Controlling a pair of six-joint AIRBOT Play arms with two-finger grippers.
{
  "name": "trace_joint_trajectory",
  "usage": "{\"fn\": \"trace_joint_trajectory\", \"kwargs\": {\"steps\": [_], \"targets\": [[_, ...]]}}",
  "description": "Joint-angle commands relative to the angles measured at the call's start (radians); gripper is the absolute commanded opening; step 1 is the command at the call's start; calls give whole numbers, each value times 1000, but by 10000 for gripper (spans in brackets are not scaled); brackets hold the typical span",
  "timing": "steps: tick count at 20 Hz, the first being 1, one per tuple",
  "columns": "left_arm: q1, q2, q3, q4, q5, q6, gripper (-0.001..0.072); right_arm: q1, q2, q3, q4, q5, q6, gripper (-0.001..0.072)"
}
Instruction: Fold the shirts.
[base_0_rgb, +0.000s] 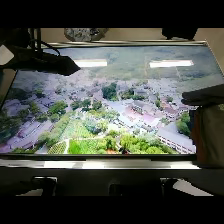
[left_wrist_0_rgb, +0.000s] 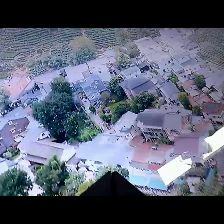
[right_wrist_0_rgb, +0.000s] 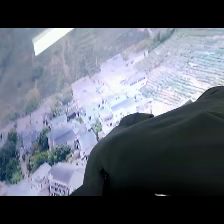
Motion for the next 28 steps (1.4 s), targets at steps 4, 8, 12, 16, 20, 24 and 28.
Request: {"fn": "trace_joint_trajectory", "kwargs": {"steps": [4,8,12,16,20,24,28], "targets": [[0,0,0,0,0,1,27,-87,0,14,93,-7,-6,49],[0,1,0,0,0,17,27,-190,1,14,-11,154,-12,50],[0,1,0,0,0,24,27,-261,2,2,-375,402,-10,49],[0,1,0,0,-3,23,27,-246,40,-182,-722,430,-55,50],[0,1,0,0,-3,23,27,-246,66,-454,-744,301,-45,50],[0,2,0,0,-3,15,28,-246,66,-578,-800,177,-61,54],[0,16,8,-1,0,16,27,-245,66,-330,-709,52,-203,669]]}}
